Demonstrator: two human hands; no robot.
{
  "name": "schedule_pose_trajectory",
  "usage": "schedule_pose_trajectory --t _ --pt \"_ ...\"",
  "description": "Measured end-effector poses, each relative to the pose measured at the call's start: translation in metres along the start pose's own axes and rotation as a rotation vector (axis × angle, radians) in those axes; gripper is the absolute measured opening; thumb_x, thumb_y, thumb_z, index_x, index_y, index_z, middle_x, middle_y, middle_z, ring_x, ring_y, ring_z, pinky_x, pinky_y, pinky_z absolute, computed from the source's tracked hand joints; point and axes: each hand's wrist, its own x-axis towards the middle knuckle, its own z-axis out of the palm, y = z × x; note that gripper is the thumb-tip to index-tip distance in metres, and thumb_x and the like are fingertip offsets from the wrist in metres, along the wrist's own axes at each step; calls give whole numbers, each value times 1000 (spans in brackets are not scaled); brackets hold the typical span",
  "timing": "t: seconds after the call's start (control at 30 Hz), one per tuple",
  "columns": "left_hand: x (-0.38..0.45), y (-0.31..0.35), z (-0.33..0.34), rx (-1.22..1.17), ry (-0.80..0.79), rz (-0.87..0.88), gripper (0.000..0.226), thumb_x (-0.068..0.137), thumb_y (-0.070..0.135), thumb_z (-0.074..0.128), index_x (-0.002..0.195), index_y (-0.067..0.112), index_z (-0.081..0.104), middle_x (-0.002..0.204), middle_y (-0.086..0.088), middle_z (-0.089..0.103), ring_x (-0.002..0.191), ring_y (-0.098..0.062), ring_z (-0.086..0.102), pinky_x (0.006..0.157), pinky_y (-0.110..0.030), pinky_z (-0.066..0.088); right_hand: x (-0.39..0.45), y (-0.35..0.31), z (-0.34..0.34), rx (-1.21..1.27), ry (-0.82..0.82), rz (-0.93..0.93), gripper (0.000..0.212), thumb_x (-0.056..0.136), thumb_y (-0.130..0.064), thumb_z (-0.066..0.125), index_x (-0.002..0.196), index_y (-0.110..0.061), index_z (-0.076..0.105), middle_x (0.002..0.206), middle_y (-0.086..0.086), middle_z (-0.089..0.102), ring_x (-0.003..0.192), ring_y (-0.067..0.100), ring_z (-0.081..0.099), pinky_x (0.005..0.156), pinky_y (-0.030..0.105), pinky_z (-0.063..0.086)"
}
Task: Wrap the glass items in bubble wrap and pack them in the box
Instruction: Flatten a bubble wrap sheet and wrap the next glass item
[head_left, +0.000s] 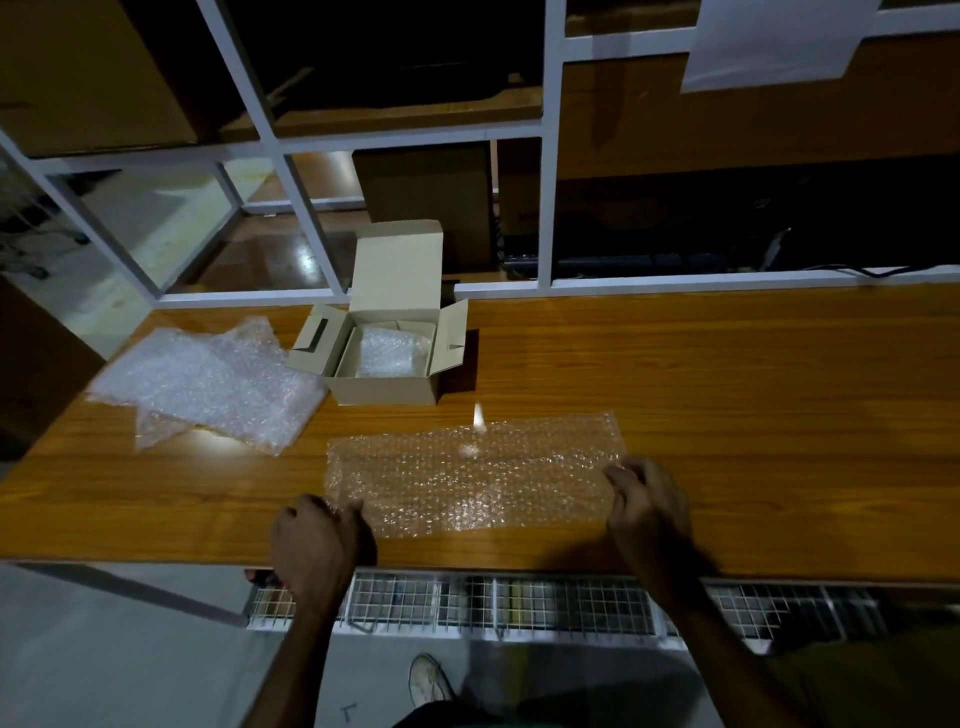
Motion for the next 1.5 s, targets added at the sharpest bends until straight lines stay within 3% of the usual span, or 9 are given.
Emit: schedule_pose_trajectory --t 0.27,0.37,0.5,0.7,0.83,1.0,1.17,1.3,1.5 --pt "12 -7 6 -91 -79 -183 66 82 68 68 47 13 63 49 -1 62 50 -23 64 64 -30 58 -6 24 -1 29 -23 32 28 87 -1 75 110 -16 78 109 4 67 100 29 61 80 49 53" --pt "3 16 -13 -252 -60 -138 33 86 30 77 64 8 67 54 -3 65 52 -25 66 59 -32 58 -5 22 -6 81 -29 134 30 91 -12 74 120 -18 73 108 3 67 100 27 63 84 47 55" --pt "-10 47 -28 -615 -11 -175 15 97 21 56 96 5 55 84 -9 55 88 -45 60 83 -53 51 2 20 -16 167 -80 216 32 98 -22 66 128 -12 70 107 8 74 93 29 70 82 39 55" --pt "-49 115 -29 -901 115 174 10 101 1 58 104 10 56 92 2 59 77 -4 57 64 -21 46 13 21 -27 169 -249 330 54 94 -36 74 143 -18 60 93 -6 72 81 21 69 74 35 57" --pt "-81 169 -18 -926 6 368 9 105 6 58 106 15 59 94 4 63 78 2 62 59 -12 50 19 22 -31 176 -294 379 58 91 -41 78 142 -20 61 86 -8 71 89 24 71 78 38 58" --pt "-109 210 19 -906 -272 480 12 111 29 47 101 33 52 83 -5 65 63 -27 63 46 -53 55 20 22 -36 246 -299 429 63 85 -46 83 138 -20 64 83 -8 70 86 22 70 70 33 51" --pt "-120 224 35 -567 -527 704 47 93 56 63 133 38 48 110 7 70 92 -14 68 75 -47 62 21 23 -42 307 -320 439 54 87 -44 81 134 -20 66 88 -7 67 91 22 69 74 36 53" --pt "-115 210 39 -618 -547 681 43 92 39 59 135 36 55 118 9 75 106 -9 71 92 -50 60 19 32 -40 301 -314 413 37 99 -34 70 133 -19 68 109 4 75 91 24 70 78 39 58" --pt "-91 181 43 -412 -17 666 21 97 16 58 106 27 74 115 11 73 117 -7 56 105 -38 34 11 24 -37 202 -112 261 17 103 -17 59 114 -16 72 109 5 70 97 26 65 76 31 46"
